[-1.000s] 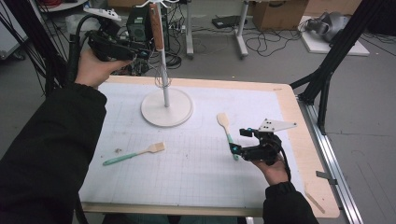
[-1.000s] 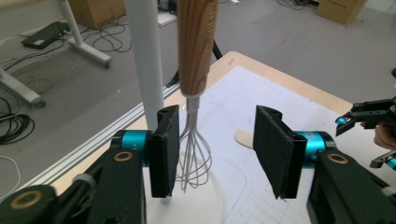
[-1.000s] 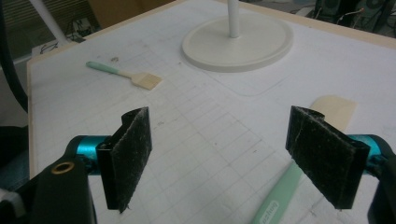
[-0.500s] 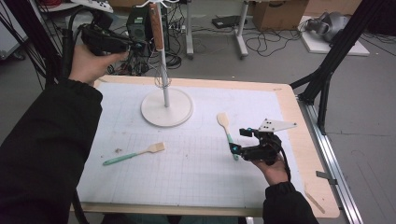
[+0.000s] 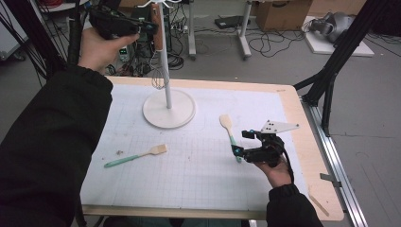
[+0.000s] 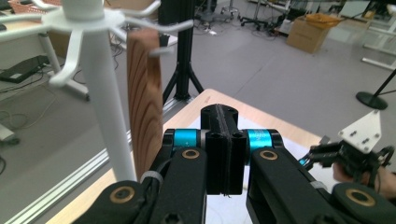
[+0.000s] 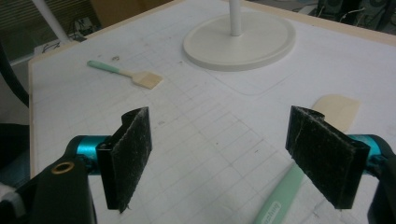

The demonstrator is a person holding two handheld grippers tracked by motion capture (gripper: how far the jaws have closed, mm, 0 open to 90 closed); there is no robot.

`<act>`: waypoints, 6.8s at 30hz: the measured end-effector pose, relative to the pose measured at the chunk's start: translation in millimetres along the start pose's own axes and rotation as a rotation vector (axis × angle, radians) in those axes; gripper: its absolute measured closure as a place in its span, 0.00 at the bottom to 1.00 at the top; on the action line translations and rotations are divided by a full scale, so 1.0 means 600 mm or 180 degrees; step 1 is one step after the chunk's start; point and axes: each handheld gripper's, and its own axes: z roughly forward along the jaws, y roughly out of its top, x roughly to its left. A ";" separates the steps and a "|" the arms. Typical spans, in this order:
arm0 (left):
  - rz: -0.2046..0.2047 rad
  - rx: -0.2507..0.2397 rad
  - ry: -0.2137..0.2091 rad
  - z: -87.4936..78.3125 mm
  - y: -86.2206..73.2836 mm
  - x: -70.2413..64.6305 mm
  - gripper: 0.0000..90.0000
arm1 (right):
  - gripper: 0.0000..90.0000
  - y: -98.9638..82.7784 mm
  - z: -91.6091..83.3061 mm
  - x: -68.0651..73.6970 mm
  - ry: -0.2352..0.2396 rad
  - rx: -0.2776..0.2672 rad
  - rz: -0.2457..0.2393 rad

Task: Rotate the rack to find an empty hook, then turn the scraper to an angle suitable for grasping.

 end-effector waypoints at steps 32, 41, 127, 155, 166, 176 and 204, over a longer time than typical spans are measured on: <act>-0.0120 -0.0299 0.0416 -0.002 0.029 0.012 0.99 | 0.24 0.000 -0.001 0.001 0.0021 -0.0021 -0.0015; -0.0152 -0.0328 0.0530 -0.016 0.027 0.024 0.99 | 0.24 0.001 -0.004 -0.001 0.0011 -0.0037 -0.0011; 0.0011 0.0028 0.0542 -0.106 -0.154 -0.021 0.74 | 0.24 -0.002 -0.005 0.007 -0.0024 -0.0024 -0.0043; 0.0056 0.0116 0.0460 -0.109 -0.279 -0.052 0.68 | 0.24 -0.006 -0.003 0.013 -0.0124 0.0053 -0.0091; 0.0055 0.0093 0.0394 -0.098 -0.321 -0.068 0.62 | 0.27 -0.006 -0.002 0.000 -0.0251 0.0092 -0.0016; 0.0072 0.0043 0.0376 -0.091 -0.347 -0.087 0.58 | 0.34 0.004 0.003 -0.020 -0.0311 0.0212 0.0073; 0.0043 -0.0051 0.0488 -0.110 -0.403 -0.116 0.47 | 0.81 -0.009 0.030 -0.063 -0.0389 0.0620 0.0208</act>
